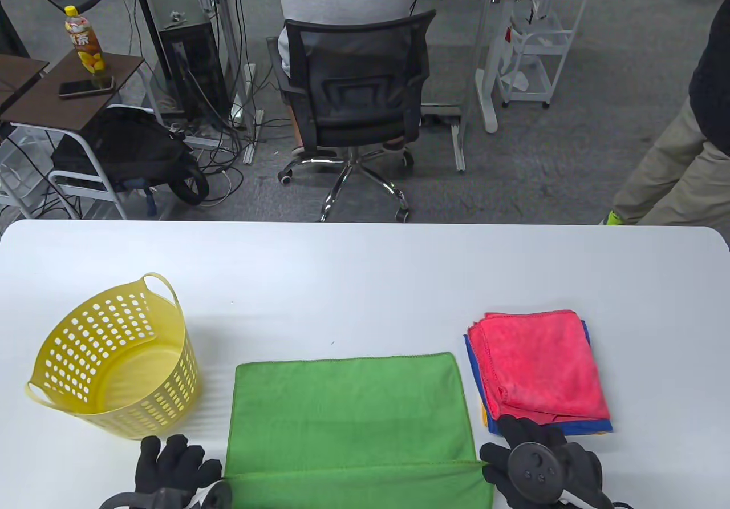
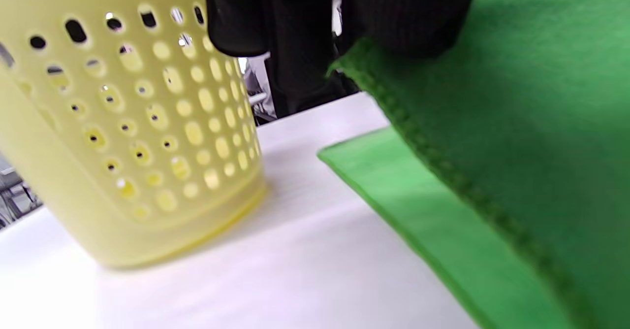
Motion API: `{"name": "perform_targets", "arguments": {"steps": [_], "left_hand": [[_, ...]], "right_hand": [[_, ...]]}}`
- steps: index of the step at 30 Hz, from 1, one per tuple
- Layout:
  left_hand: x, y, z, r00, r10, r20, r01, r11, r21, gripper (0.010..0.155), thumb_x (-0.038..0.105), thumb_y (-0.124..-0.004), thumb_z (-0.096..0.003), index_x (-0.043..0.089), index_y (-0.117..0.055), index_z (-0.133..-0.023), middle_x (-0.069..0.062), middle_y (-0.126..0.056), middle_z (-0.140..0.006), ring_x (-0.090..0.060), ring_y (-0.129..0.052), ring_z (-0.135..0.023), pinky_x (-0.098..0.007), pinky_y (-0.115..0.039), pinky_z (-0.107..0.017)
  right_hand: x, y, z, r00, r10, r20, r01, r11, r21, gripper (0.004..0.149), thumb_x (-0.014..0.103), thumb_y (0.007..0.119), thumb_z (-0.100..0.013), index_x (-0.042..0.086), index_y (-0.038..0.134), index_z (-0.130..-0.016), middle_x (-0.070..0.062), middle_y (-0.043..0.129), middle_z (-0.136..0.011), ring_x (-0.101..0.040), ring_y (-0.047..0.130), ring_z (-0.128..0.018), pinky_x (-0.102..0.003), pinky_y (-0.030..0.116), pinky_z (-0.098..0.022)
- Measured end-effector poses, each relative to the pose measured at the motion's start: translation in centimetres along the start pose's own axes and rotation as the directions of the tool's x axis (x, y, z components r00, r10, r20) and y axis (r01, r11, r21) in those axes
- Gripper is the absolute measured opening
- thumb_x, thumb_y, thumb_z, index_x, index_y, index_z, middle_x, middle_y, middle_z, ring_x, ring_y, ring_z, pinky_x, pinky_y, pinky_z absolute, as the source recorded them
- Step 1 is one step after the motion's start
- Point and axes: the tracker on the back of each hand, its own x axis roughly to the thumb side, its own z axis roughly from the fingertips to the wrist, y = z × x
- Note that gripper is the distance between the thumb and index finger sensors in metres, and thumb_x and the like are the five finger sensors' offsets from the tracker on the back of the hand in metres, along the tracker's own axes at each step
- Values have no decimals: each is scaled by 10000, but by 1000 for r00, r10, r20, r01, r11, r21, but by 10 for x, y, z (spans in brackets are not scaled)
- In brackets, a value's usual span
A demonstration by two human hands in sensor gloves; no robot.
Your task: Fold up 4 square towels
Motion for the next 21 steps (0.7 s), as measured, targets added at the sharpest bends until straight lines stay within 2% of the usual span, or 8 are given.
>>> {"name": "perform_targets", "arguments": {"steps": [2,6,9,12,14,15,19,21], "left_hand": [[1,2,-14,999,-25,-30,26,1000,14,411,485,-794,-465,427,-874,-863,82,-845,-1043,-230,-714,-1103,-541,-448,-887],[6,4,-59,993,-21,-119,23,1000,17,409,485,-793,-473,430,-868,-871,85,-836,-1049,-230,-717,-1097,-526,-458,-888],[15,2,-100,968,-7,-252,4,1000,-13,407,482,-788,-485,421,-859,-881,89,-835,-1046,-222,-718,-1089,-494,-462,-887],[28,-13,-133,932,-27,-362,-1,997,-78,419,488,-773,-498,418,-838,-906,77,-816,-1064,-231,-703,-1097,-499,-449,-887],[34,-27,-145,913,-74,-400,18,990,-143,510,505,-755,-501,408,-746,-1002,60,-765,-1108,-255,-672,-1115,-514,-429,-889],[36,-33,-147,917,-86,-389,18,984,-176,541,516,-747,-501,411,-709,-1031,58,-729,-1134,-262,-645,-1131,-520,-414,-891],[34,-46,-139,940,14,-342,-62,990,-131,581,549,-728,-494,401,-683,-1054,43,-724,-1141,-284,-655,-1128,-550,-420,-884],[29,-49,-134,944,65,-324,-107,988,-113,588,565,-722,-488,400,-692,-1051,39,-732,-1137,-288,-661,-1125,-555,-428,-879]], "right_hand": [[-1,-6,-13,999,-5,-35,4,1000,-25,424,329,836,-495,124,939,-851,-331,601,-1131,-574,560,-986,-810,342,-634],[-2,-12,-60,991,61,-115,-66,997,-36,414,326,845,-491,122,943,-837,-335,572,-1141,-577,529,-996,-808,335,-636],[-7,-9,-102,977,110,-185,-120,992,-47,412,326,845,-487,126,943,-833,-327,557,-1147,-572,517,-1001,-807,329,-635],[-14,3,-137,956,109,-272,-129,990,-57,437,333,837,-485,136,915,-866,-331,533,-1150,-572,500,-1003,-806,327,-632],[-18,11,-146,944,124,-306,-131,991,-3,635,376,817,-485,112,702,-1051,-361,398,-1170,-599,390,-1015,-815,289,-626],[-18,14,-146,943,133,-306,-135,991,16,649,378,812,-488,113,678,-1064,-371,358,-1172,-603,359,-1017,-817,278,-624],[-10,18,-127,960,143,-240,-140,990,26,578,374,822,-491,110,773,-1002,-366,339,-1182,-614,307,-1022,-823,249,-619],[-1,26,-119,964,183,-195,-170,982,84,533,381,832,-489,98,852,-940,-364,349,-1188,-610,283,-1029,-827,232,-617]]}}
